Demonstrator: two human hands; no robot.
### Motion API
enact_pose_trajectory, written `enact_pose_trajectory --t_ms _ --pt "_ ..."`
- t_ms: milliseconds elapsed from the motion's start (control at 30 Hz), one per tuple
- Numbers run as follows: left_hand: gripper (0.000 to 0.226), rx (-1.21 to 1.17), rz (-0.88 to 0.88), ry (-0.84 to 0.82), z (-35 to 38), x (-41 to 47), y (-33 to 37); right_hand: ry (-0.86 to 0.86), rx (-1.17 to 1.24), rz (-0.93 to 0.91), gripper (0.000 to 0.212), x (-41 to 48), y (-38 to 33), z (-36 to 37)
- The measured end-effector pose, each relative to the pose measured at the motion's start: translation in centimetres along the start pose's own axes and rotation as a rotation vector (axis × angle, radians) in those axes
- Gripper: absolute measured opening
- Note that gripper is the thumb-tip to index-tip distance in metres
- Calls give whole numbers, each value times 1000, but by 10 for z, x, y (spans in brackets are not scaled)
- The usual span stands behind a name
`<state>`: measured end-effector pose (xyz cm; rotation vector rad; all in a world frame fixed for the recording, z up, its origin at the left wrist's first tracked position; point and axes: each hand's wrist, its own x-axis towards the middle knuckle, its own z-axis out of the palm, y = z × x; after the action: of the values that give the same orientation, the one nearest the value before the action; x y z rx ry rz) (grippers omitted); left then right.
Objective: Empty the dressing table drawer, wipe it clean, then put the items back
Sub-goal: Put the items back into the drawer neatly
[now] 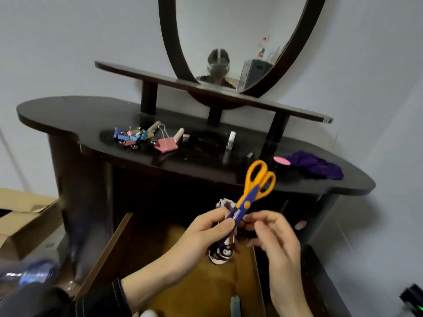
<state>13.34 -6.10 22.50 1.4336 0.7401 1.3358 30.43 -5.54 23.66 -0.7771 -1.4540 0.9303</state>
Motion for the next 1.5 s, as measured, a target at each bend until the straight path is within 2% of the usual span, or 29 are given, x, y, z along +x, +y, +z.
enact_pose_trajectory --t_ms 67,133,300,367,433,567,633,767,833,900,1000,1067,1200,1367,1433,1500 --pt "47 44 -26 -61 -1 -14 -16 34 2 75 27 -1 3 0" --pt "44 93 -61 -113 -2 -23 -28 4 61 144 33 1 7 0" --pt "42 -40 -203 -101 -13 -24 -54 64 37 259 26 3 34 -5" --pt "44 -26 -270 -92 -21 -27 -68 100 53 349 24 3 50 -8" --pt "37 -1 -377 -107 -28 -32 -85 124 67 466 21 2 68 -11" --pt "16 134 -576 -209 -28 -41 -121 60 -46 585 21 -1 107 -11" --pt "16 242 -617 -297 -30 -42 -136 30 -118 602 19 -1 124 -9" --pt "18 214 -753 -431 -49 -36 -152 -41 -232 625 18 1 157 -9" --pt "27 289 -775 -391 -63 -34 -161 -72 -295 613 16 5 172 -11" --pt "40 363 -806 -281 -74 -31 -168 -166 -368 597 14 11 185 -11" --pt "51 317 -822 -76 -82 -27 -177 -363 -479 628 13 18 202 -8" --pt "53 329 -802 -20 -84 -27 -181 -397 -486 695 15 20 212 -6" --pt "45 392 -821 -112 -83 -31 -187 -376 -476 765 14 20 227 -3" --pt "12 476 -796 -268 -66 -34 -192 -266 -390 771 13 15 231 -2" --pt "35 620 -785 -297 -57 -36 -194 -180 -340 774 13 8 234 -2" --pt "47 706 -807 -343 -47 -39 -198 -127 -305 773 13 2 235 1"
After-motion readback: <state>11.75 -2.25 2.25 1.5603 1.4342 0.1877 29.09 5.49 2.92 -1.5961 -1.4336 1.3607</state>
